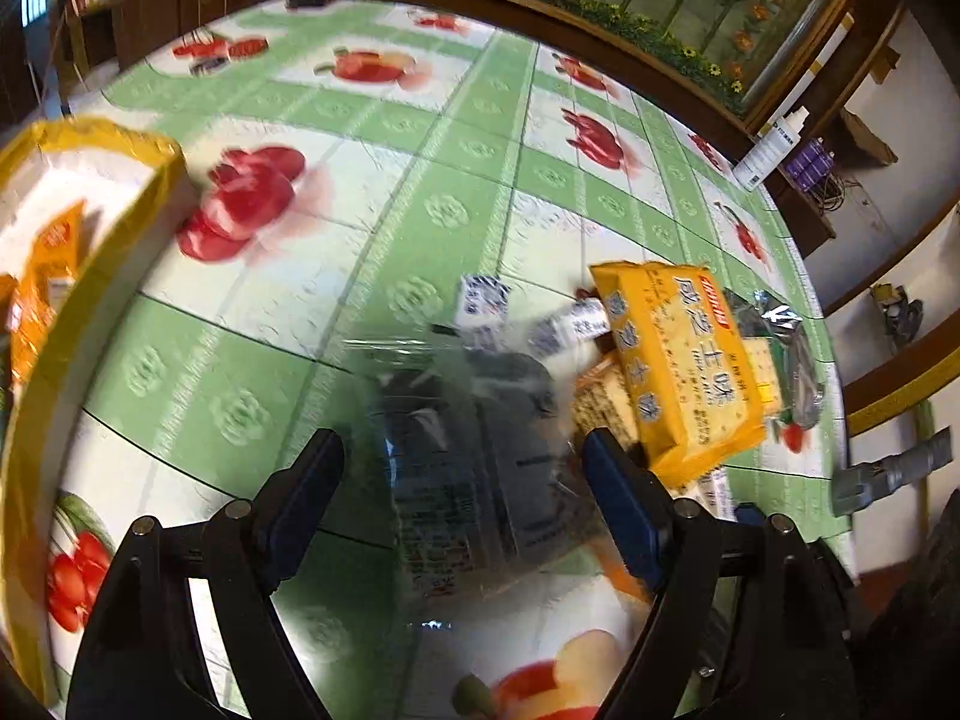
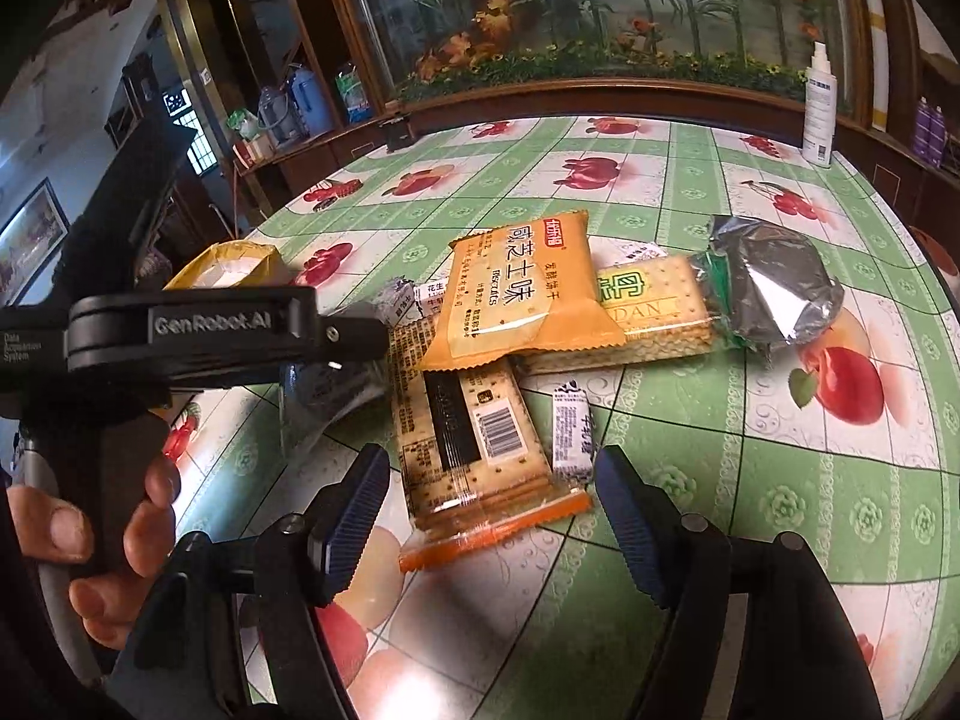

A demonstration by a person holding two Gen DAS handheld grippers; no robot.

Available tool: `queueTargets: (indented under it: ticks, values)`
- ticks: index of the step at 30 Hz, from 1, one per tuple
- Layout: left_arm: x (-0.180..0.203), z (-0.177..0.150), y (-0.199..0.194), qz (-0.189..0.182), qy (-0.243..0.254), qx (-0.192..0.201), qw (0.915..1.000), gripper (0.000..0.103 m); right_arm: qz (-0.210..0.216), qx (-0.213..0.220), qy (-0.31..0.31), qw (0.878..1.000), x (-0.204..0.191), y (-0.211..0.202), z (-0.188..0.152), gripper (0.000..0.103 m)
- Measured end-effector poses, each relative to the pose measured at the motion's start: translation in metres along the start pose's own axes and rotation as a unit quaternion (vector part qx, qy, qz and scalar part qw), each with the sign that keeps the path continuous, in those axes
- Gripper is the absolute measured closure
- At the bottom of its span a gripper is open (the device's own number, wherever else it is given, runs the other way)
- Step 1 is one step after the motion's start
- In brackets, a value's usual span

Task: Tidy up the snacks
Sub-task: 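Move left tool toward clear plastic bag while right tool approaches barcode biscuit pack, then grasp clear plastic bag with left tool while right tool grasps barcode biscuit pack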

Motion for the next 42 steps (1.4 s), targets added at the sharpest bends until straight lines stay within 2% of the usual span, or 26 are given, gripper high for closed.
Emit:
queueTargets:
  ticks: [1,3,5,9,11,14,18,21,26,29,31,35,37,42]
  values:
    - [-0.003,0.0,-0.001,0.001,0.005,0.002,1.0,0.023,-0.003,-0.002,-0.004,1.0,-0.001,0.002,0.001,0.03]
    - [-0.007,-0.002,-0.006,-0.002,0.016,0.004,0.9999,0.04,-0.003,-0.005,-0.008,1.0,-0.004,0.006,0.003,0.03]
    - [-0.014,-0.004,-0.012,0.005,0.026,0.005,0.9996,0.043,-0.002,-0.009,-0.014,1.0,-0.007,0.01,0.004,0.03]
    - [-0.028,-0.011,-0.026,-0.005,0.03,0.009,0.9995,0.046,-0.009,-0.017,-0.031,0.999,-0.015,0.019,0.005,0.028]
    - [-0.033,-0.014,-0.031,-0.013,0.026,0.009,0.9995,0.046,-0.017,-0.024,-0.047,0.998,-0.021,0.026,0.005,0.028]
    - [-0.037,-0.018,-0.037,-0.017,0.025,0.006,0.9995,0.046,-0.033,-0.004,-0.055,0.998,-0.022,0.018,0.011,0.029]
    - [-0.042,-0.021,-0.042,-0.021,0.021,0.007,0.9995,0.046,-0.003,0.02,-0.022,1.0,-0.012,-0.007,0.013,0.029]
    - [-0.042,-0.023,-0.043,-0.019,0.024,0.006,0.9995,0.046,0.032,0.002,-0.022,0.999,-0.018,0.0,0.013,0.03]
    - [-0.043,-0.027,-0.046,-0.022,0.023,0.005,0.9995,0.046,0.032,-0.003,-0.036,0.999,-0.028,0.011,0.02,0.03]
    - [-0.043,-0.028,-0.046,-0.023,0.025,0.005,0.9994,0.046,0.055,0.014,-0.023,0.998,-0.027,-0.004,0.025,0.032]
    - [-0.043,-0.028,-0.046,-0.02,0.027,0.006,0.9994,0.046,0.067,0.01,-0.036,0.997,-0.033,-0.008,0.023,0.032]
    - [-0.043,-0.028,-0.045,-0.023,0.028,0.005,0.9993,0.046,0.018,-0.004,-0.063,0.998,-0.034,0.013,0.016,0.03]
    - [-0.043,-0.028,-0.046,-0.026,0.026,0.005,0.9993,0.046,0.042,-0.034,-0.047,0.997,-0.032,0.026,0.011,0.03]
    - [-0.041,-0.029,-0.044,-0.014,0.037,0.01,0.9992,0.046,0.042,-0.032,-0.065,0.996,-0.045,0.026,0.01,0.033]
Point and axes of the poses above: each gripper's, at about its wrist camera, not at the fingertips, and y roughly the way its jaws point, x to its right, z to its top, the point moved 6 cm from there along y, roughly the way its jaws point, and after that the axes turned 15 degrees about -z, right-handed, at the moved point
